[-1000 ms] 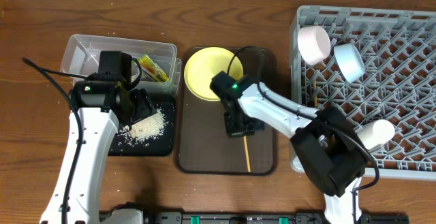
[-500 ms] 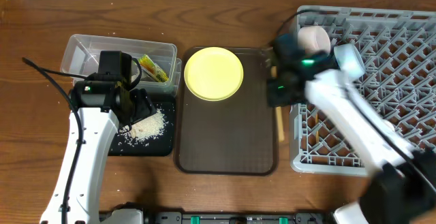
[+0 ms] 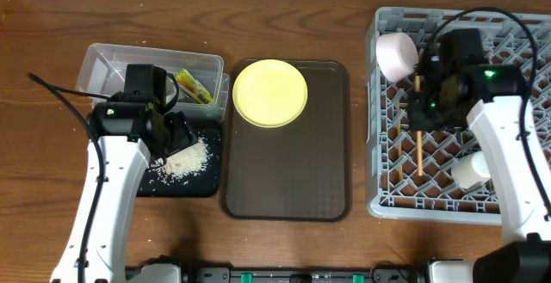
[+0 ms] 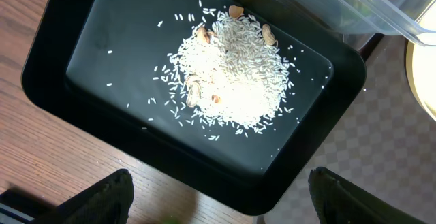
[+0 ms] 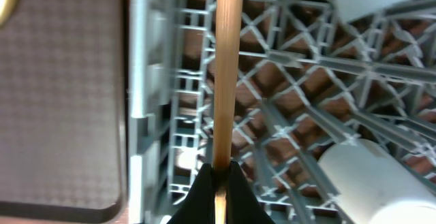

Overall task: Sort waste into correct bins and load items into the dishwasher rack
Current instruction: 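Insert the second chopstick into the rack with the right gripper, then reach the right gripper to the yellow plate and grasp its edge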

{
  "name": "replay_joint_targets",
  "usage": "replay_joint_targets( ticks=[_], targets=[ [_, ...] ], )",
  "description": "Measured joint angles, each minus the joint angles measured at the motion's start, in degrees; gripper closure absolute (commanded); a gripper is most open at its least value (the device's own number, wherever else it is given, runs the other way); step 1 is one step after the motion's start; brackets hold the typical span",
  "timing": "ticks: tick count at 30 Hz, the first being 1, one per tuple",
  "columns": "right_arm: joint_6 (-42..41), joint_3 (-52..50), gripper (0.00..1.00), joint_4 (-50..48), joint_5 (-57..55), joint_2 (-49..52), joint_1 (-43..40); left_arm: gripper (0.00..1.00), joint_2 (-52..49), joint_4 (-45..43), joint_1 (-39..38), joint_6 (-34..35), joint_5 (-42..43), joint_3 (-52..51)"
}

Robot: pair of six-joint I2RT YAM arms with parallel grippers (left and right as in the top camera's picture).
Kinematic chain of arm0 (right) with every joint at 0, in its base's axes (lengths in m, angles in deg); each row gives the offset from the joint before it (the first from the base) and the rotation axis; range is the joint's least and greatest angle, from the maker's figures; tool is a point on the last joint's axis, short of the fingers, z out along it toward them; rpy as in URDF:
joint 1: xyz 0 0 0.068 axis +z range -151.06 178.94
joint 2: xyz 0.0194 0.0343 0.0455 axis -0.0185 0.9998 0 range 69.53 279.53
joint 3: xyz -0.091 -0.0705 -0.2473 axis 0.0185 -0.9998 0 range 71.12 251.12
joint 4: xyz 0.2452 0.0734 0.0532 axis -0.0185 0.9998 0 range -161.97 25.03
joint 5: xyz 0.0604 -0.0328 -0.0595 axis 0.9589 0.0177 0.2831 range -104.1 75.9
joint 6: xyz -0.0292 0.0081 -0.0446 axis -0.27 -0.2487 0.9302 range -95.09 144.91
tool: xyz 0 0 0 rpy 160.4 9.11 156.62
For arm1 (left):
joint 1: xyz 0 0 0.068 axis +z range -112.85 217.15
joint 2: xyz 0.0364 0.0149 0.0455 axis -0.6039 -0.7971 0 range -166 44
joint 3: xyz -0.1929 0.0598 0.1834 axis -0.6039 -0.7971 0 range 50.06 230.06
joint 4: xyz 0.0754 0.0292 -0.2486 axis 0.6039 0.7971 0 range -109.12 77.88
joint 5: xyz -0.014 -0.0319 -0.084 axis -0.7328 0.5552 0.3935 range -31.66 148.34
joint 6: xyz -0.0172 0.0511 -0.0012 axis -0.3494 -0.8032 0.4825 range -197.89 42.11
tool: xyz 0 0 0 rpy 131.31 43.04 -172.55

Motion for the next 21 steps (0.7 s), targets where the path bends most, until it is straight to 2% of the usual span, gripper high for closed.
replay_joint_targets(
  ticks=[8,11,15,21],
  targets=[
    [3.6,0.0,0.96,-0.5,-0.1,5.8,-1.7,0.15,0.0,0.0,0.0,0.0,0.0,0.0],
    [4.0,0.0,0.84,-0.9,-0.1,7.9,-1.7,0.15,0.0,0.0,0.0,0.0,0.0,0.0],
    [4.7,0.0,0.76,-1.2,-0.1,8.7,-1.7,0.15,0.0,0.0,0.0,0.0,0.0,0.0],
    [4.8,0.0,0.71,-1.6,-0.1,8.7,-1.7,0.15,0.0,0.0,0.0,0.0,0.0,0.0]
  ],
)
